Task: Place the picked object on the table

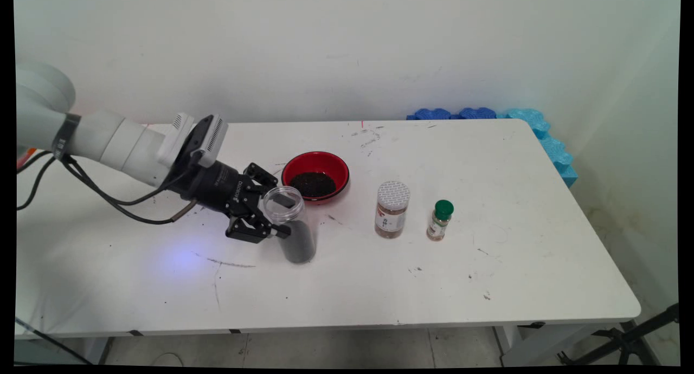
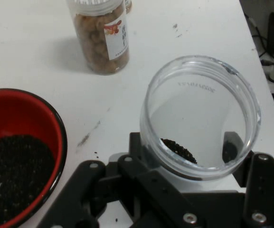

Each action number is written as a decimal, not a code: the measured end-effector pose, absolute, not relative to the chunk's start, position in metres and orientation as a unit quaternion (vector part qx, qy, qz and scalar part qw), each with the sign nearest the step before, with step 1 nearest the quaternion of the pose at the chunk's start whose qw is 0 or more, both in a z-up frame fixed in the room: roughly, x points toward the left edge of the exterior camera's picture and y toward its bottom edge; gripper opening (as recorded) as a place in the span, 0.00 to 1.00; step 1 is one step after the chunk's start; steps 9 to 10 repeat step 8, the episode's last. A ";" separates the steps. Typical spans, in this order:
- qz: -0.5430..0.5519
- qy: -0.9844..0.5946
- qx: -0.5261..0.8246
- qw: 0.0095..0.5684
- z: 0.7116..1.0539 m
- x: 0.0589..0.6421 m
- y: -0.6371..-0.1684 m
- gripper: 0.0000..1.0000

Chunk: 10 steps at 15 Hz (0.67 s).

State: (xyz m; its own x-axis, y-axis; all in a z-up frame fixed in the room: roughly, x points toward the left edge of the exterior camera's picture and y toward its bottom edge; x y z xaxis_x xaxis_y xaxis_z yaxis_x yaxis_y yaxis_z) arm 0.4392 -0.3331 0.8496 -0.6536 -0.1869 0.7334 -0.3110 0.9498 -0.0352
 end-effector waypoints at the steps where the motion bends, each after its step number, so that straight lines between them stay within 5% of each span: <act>1: 0.079 -0.906 0.138 0.392 0.848 0.439 -0.333 0.00; 5: 0.080 -0.904 0.144 0.394 0.845 0.438 -0.333 0.00; 6: 0.080 -0.904 0.146 0.395 0.845 0.438 -0.334 1.00; 10: 0.079 -0.903 0.149 0.395 0.844 0.438 -0.334 1.00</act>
